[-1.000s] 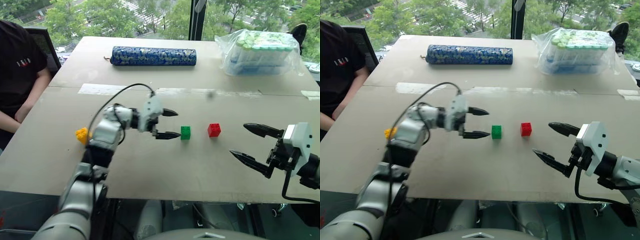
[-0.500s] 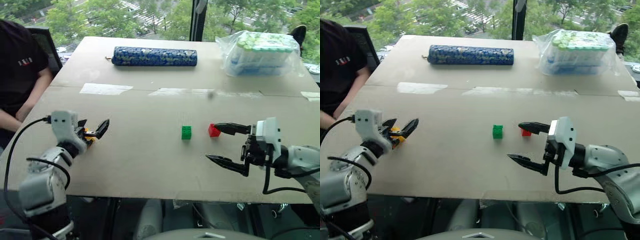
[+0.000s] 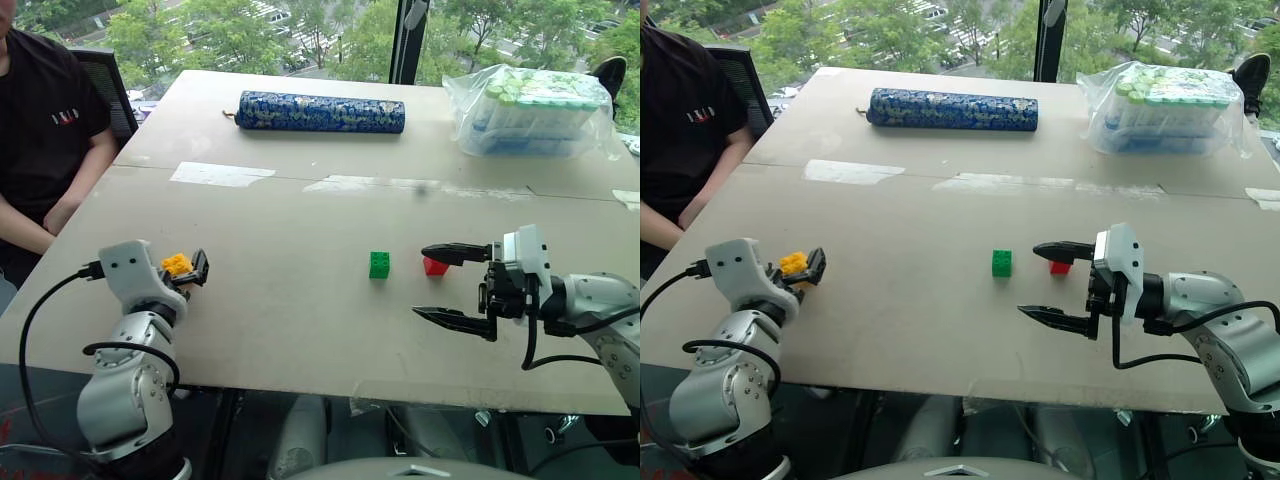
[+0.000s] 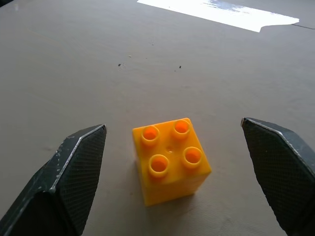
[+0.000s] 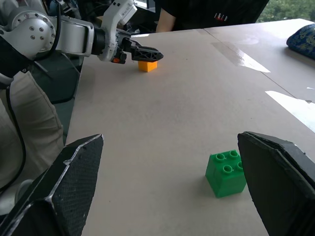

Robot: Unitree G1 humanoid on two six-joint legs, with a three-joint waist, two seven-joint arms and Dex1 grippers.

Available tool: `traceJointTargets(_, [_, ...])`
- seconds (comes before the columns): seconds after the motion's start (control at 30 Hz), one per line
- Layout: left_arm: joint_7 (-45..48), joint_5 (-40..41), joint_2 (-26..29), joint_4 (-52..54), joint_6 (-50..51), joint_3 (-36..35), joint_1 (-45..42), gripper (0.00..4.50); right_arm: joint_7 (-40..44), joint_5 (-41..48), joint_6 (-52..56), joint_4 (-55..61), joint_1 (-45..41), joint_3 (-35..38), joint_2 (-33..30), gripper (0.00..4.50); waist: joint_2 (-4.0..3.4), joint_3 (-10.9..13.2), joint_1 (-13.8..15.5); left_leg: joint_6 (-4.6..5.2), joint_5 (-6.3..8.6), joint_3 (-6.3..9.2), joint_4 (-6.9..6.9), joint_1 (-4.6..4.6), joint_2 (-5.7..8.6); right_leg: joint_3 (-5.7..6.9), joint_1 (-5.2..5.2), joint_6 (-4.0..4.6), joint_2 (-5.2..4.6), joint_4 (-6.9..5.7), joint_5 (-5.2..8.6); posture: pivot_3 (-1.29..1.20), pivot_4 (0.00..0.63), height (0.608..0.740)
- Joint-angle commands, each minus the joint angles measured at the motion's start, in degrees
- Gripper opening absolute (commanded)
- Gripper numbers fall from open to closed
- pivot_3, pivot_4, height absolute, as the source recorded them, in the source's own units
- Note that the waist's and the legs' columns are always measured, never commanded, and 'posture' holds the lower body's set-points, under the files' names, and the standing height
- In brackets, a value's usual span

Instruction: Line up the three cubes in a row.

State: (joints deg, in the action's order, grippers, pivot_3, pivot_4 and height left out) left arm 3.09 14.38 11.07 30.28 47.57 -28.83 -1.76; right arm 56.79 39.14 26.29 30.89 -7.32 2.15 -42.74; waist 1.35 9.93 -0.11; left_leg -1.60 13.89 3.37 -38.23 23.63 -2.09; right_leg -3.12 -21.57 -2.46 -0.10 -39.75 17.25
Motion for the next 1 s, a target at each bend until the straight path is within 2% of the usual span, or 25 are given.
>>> traceJointTargets(0.03, [-2.65, -1.52, -1.37, 1.39, -3.0, 0.91, 0.98, 4.49, 1.06, 0.16, -1.34, 0.58, 0.19, 2.14, -0.82, 4.5, 0.0, 0.0, -0.09, 0.0, 0.0, 0.0, 0.0, 0.0, 0.0, 0.0, 0.0, 0.0, 0.0, 0.0, 0.0, 0.0, 0.15, 0.74])
traceJointTargets(0.13, [-4.89, -2.93, -2.75, 1.04, -4.79, 1.53, 1.81, 4.49, 1.32, 0.12, -1.5, 0.56, 0.59, 2.52, -1.07, 4.5, 0.0, 0.0, -0.29, 0.0, 0.0, 0.0, 0.0, -0.01, 0.0, 0.0, 0.0, 0.0, 0.01, -0.01, 0.0, 0.0, 0.15, 0.74])
traceJointTargets(0.17, [-5.36, -3.46, -2.88, 0.85, -5.57, 1.82, 2.12, 3.96, 1.37, 0.15, -1.49, 0.64, 0.82, 2.71, -1.17, 4.5, 0.0, 0.0, -0.32, 0.0, 0.0, 0.01, 0.0, -0.01, 0.0, 0.0, 0.0, 0.0, 0.02, -0.01, 0.0, 0.0, 0.15, 0.74])
traceJointTargets(0.2, [-5.74, -3.74, -2.99, 0.6, -6.19, 1.96, 2.31, 3.69, 1.41, 0.23, -1.44, 0.73, 1.05, 2.91, -1.27, 4.5, 0.0, 0.0, -0.33, 0.0, 0.0, 0.0, 0.0, -0.01, 0.0, 0.0, 0.0, 0.0, 0.02, -0.01, 0.0, 0.0, 0.15, 0.74])
traceJointTargets(0.37, [-4.71, -4.29, -1.63, -2.19, -9.45, 2.57, 2.43, 1.23, 1.07, 0.49, -1.27, 1.33, 2.47, 4.05, -1.47, 4.5, 0.0, 0.0, -0.33, 0.0, 0.0, 0.0, 0.0, -0.01, 0.01, 0.0, 0.0, 0.0, 0.02, -0.01, 0.0, 0.0, 0.15, 0.74])
traceJointTargets(0.47, [2.82, -3.39, 2.99, -6.44, -14.49, 4.01, 3.86, 1.23, -0.16, 0.57, -1.19, 2.0, 3.31, 4.46, -0.96, 4.5, 0.0, 0.0, -0.44, 0.0, 0.0, 0.0, 0.01, -0.02, 0.02, 0.0, 0.0, 0.0, 0.03, -0.01, 0.0, 0.0, 0.15, 0.74])
traceJointTargets(0.5, [7.56, -0.19, 4.23, -8.24, -15.42, 3.83, 3.62, 1.23, -0.98, 0.57, -1.22, 2.33, 3.71, 4.66, -0.58, 4.5, -0.01, 0.0, -0.46, 0.0, 0.0, 0.01, 0.04, -0.03, 0.01, 0.01, 0.0, 0.01, 0.04, -0.01, 0.01, 0.0, 0.15, 0.74])
traceJointTargets(0.63, [29.92, 8.14, 14.37, -14.99, -19.88, 7.32, 1.49, 1.23, -4.44, 0.93, -0.32, 4.71, 6.45, 6.06, 0.31, 4.5, -0.08, 0.01, -0.1, -0.01, 0.0, 0.05, 0.05, -0.02, 0.02, 0.09, -0.01, 0.03, 0.03, 0.0, 0.02, 0.0, 0.15, 0.74])
traceJointTargets(0.73, [47.48, 11.23, 24.62, -22.47, -20.53, 12.33, -4.26, 1.23, -6.07, 1.11, -0.08, 7.04, 9.85, 8.01, -0.09, 4.5, -0.08, 0.02, 0.08, -0.01, 0.0, 0.04, 0.04, 0.02, 0.02, 0.09, -0.04, 0.03, 0.04, 0.05, 0.02, 0.0, 0.15, 0.74])
traceJointTargets(0.87, [66.8, 7.39, 32.95, -35.97, -30.68, 21.88, -15.26, 1.23, -8.4, 2.06, 0.98, 10.32, 13.88, 11.15, -0.53, 4.5, -0.18, 0.07, -0.1, 0.0, 0.0, 0.0, 0.05, 0.04, 0.04, 0.06, -0.08, 0.03, 0.06, 0.08, 0.03, 0.0, 0.15, 0.74])
traceJointTargets(1.0, [81.93, 2.75, 34.01, -49.97, -42.39, 30.5, -26.8, 1.23, -10.62, 4.12, 2.79, 13.51, 16.21, 13.9, -1.07, 4.5, -0.24, 0.09, -0.68, 0.01, 0.0, -0.15, 0.16, 0.01, 0.03, -0.08, -0.07, 0.02, 0.06, 0.13, 0.03, 0.0, 0.15, 0.74])
